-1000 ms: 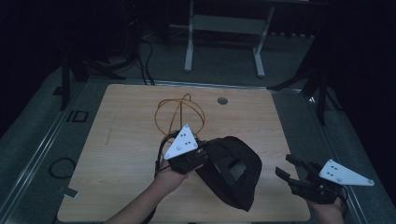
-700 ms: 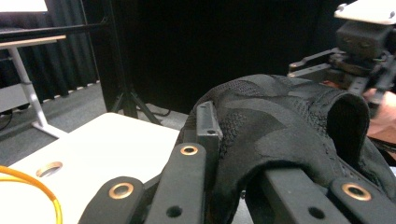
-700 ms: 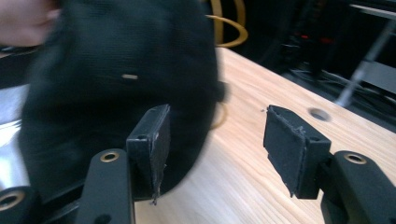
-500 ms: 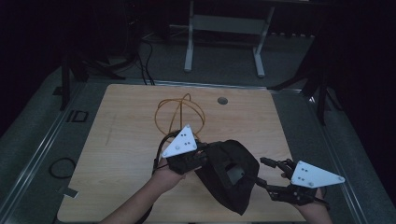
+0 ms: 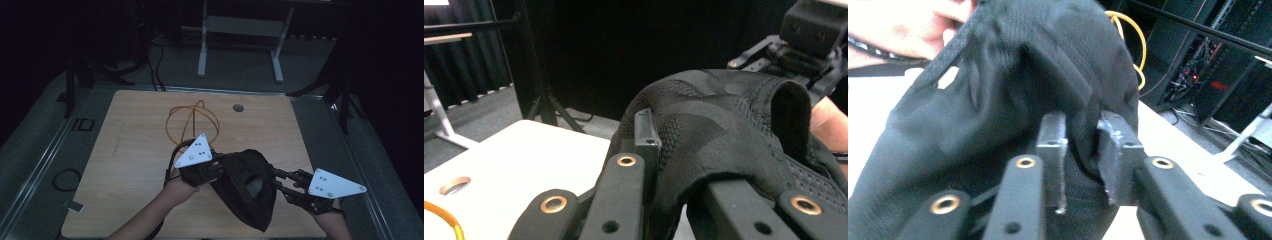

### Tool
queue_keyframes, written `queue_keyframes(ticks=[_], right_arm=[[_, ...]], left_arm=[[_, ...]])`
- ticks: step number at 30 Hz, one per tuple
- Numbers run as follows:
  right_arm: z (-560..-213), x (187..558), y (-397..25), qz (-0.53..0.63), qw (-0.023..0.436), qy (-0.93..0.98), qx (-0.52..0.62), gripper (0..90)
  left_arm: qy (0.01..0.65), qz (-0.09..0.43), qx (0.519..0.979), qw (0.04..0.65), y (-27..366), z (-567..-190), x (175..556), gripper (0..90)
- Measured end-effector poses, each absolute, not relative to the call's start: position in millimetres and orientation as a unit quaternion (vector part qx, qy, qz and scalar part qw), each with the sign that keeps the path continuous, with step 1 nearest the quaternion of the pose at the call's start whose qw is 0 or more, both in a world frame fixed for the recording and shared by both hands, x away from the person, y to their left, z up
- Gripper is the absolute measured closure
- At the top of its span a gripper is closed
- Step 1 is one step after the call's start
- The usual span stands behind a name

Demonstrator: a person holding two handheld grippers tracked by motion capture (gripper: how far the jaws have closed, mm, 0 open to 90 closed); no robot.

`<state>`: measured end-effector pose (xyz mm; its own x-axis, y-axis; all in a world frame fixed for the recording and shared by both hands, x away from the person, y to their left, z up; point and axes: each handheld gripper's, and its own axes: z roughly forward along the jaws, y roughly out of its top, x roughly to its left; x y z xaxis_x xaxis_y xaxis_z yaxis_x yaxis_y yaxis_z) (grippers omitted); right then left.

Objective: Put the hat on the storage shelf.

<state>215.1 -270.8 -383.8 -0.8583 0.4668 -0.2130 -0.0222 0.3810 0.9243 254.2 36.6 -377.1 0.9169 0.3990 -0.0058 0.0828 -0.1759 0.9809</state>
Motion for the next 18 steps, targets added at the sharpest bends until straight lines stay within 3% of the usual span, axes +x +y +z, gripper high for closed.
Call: queue_keyframes(ticks=[4, 15, 18], right_arm=[[-385.4, 214.9, -266.9, 0.527, 0.242, 0.804, 0.131, 88.7], [-376.8, 212.6, -272.7, 0.547, 0.236, 0.792, 0.133, 89.8], [-374.2, 213.2, -275.2, 0.555, 0.235, 0.785, 0.138, 89.8]], left_arm=[[0.164, 0.129, 0.754, 0.623, 38.0, -377.0, 255.5, 88.0], [0.178, 0.138, 0.757, 0.613, 41.5, -378.9, 259.2, 86.8], [0.177, 0.154, 0.76, 0.605, 42.0, -378.9, 258.8, 81.1]])
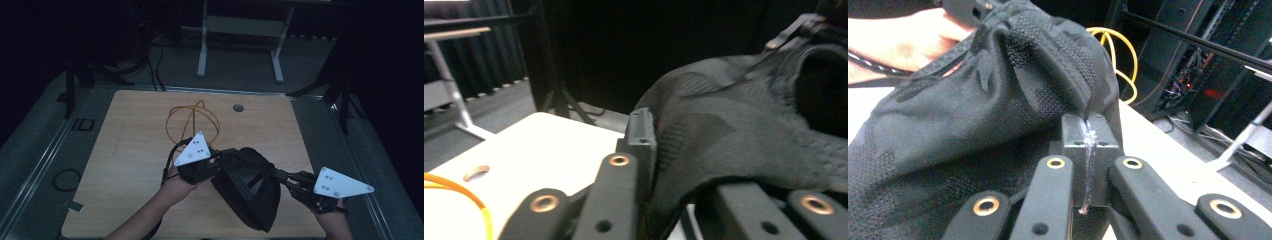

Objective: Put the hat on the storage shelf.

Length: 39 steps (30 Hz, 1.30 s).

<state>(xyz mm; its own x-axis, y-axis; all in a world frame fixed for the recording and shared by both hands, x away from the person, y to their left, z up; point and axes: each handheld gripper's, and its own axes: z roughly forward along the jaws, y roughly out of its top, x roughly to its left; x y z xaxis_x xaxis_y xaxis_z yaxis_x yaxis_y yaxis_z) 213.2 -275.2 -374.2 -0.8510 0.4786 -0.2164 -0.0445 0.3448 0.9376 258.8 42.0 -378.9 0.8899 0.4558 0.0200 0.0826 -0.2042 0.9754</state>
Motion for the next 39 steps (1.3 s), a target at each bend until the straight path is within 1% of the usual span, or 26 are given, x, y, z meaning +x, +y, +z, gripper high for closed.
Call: queue_keyframes(ticks=[3, 6, 7, 9, 11, 12, 14, 18, 21, 23, 24, 27, 31, 36, 38, 39], right_arm=[[-372.0, 213.1, -278.3, 0.561, 0.237, 0.78, 0.145, 89.8], [-370.0, 212.7, -281.6, 0.567, 0.239, 0.774, 0.149, 89.8], [-369.4, 213.1, -282.7, 0.57, 0.237, 0.772, 0.151, 89.8], [-368.4, 213.5, -284.1, 0.568, 0.244, 0.77, 0.155, 89.8], [-367.3, 214.4, -287.1, 0.572, 0.244, 0.766, 0.164, 89.8], [-367.0, 214.8, -288.3, 0.572, 0.245, 0.765, 0.167, 89.8], [-366.1, 216.3, -290.8, 0.573, 0.246, 0.762, 0.174, 89.8], [-363.6, 218.8, -294.4, 0.574, 0.256, 0.754, 0.192, 89.8], [-361.3, 221.2, -297.4, 0.574, 0.263, 0.749, 0.203, 89.8], [-359.0, 223.6, -300.5, 0.575, 0.268, 0.744, 0.211, 89.8], [-358.2, 224.4, -301.4, 0.575, 0.27, 0.742, 0.214, 89.8], [-355.1, 228.2, -305.4, 0.576, 0.274, 0.737, 0.223, 89.7], [-353.1, 234.7, -307.8, 0.574, 0.276, 0.734, 0.237, 89.8], [-351.2, 243.1, -306.1, 0.574, 0.28, 0.729, 0.248, 89.7], [-349.8, 247.9, -304.1, 0.57, 0.284, 0.729, 0.25, 89.7], [-348.8, 250.3, -302.8, 0.569, 0.283, 0.73, 0.251, 89.7]], left_arm=[[0.182, 0.169, 0.76, 0.601, 43.4, -379.3, 258.7, 73.8], [0.188, 0.18, 0.756, 0.601, 46.0, -380.2, 259.5, 69.9], [0.19, 0.188, 0.754, 0.6, 46.6, -380.6, 259.3, 66.7], [0.191, 0.195, 0.751, 0.602, 48.2, -381.1, 258.8, 66.0], [0.193, 0.206, 0.75, 0.598, 49.6, -380.8, 257.9, 61.2], [0.195, 0.21, 0.749, 0.597, 50.5, -380.8, 257.6, 60.9], [0.196, 0.221, 0.748, 0.594, 52.0, -381.6, 256.8, 54.1], [0.202, 0.218, 0.745, 0.597, 58.2, -385.8, 256.5, 49.7], [0.209, 0.214, 0.748, 0.593, 64.7, -392.1, 256.1, 41.9], [0.215, 0.221, 0.747, 0.589, 68.7, -396.8, 254.8, 33.5], [0.219, 0.218, 0.748, 0.587, 71.2, -399.3, 254.6, 30.9], [0.242, 0.216, 0.754, 0.571, 79.7, -409.5, 252.7, 30.2], [0.259, 0.215, 0.751, 0.568, 93.6, -424.1, 248.2, 29.7], [0.277, 0.218, 0.747, 0.564, 111.0, -438.6, 244.5, 25.9], [0.28, 0.224, 0.749, 0.556, 118.2, -446.0, 242.9, 17.5], [0.285, 0.223, 0.751, 0.553, 121.3, -449.8, 242.4, 16.1]])
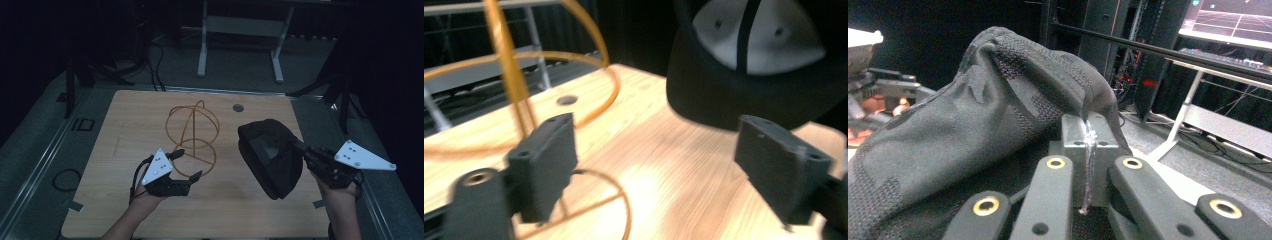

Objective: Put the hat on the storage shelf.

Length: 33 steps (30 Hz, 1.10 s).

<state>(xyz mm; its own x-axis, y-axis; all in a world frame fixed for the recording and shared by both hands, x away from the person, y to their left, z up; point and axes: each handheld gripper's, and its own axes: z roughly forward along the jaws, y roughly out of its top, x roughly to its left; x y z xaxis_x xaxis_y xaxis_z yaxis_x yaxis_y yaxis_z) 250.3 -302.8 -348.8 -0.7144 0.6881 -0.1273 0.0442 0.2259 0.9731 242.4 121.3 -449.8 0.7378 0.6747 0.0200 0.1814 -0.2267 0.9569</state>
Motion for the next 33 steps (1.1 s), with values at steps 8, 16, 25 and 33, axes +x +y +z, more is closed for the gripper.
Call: queue_keyframes(ticks=[8, 16, 25, 33], right_arm=[[-345.2, 270.9, -292.9, 0.56, 0.288, 0.731, 0.262, 89.7], [-335.5, 290.3, -279.1, 0.557, 0.298, 0.724, 0.276, 89.7], [-320.1, 315.4, -250.8, 0.548, 0.321, 0.714, 0.295, 89.7], [-313.9, 332.2, -218.3, 0.541, 0.318, 0.723, 0.289, 89.7]], left_arm=[[0.334, 0.245, 0.741, 0.528, 147.2, -484.7, 238.5, 3.1], [0.38, 0.28, 0.706, 0.528, 181.0, -513.8, 230.7, 3.1], [0.432, 0.301, 0.688, 0.498, 214.2, -536.6, 223.9, 3.1], [0.443, 0.318, 0.67, 0.504, 226.3, -536.6, 213.4, 3.1]])
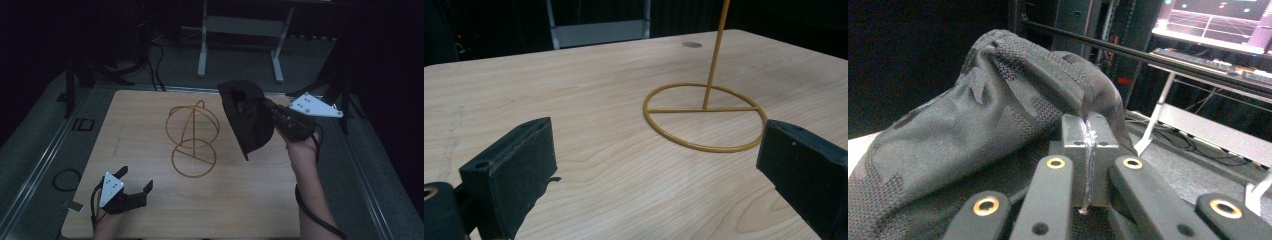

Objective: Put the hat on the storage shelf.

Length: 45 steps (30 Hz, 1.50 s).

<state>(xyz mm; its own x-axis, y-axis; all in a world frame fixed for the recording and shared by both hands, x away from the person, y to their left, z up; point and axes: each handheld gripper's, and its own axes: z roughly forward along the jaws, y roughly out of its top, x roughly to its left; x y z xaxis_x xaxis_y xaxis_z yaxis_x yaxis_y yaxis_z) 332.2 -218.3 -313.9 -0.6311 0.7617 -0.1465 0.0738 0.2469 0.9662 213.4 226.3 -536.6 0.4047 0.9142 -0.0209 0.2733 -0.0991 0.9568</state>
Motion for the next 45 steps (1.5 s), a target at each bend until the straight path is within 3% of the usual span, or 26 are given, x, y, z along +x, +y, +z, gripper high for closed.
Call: queue_keyframes(ticks=[10, 22, 39, 45], right_arm=[[-306.4, 345.2, -173.9, 0.531, 0.312, 0.738, 0.275, 89.7], [-320.6, 350.2, -129.1, 0.513, 0.279, 0.771, 0.254, 89.6], [-341.0, 360.3, -96.0, 0.489, 0.224, 0.81, 0.233, 89.5], [-348.0, 360.9, -85.9, 0.481, 0.227, 0.815, 0.23, 89.3]], left_arm=[[0.449, 0.311, 0.669, 0.504, 230.5, -541.5, 213.4, 3.2], [0.454, 0.311, 0.66, 0.511, 234.6, -541.5, 212.9, 3.2], [0.451, 0.311, 0.665, 0.508, 231.0, -545.0, 212.7, 3.3], [0.448, 0.312, 0.67, 0.504, 228.4, -546.1, 211.2, 3.3]])
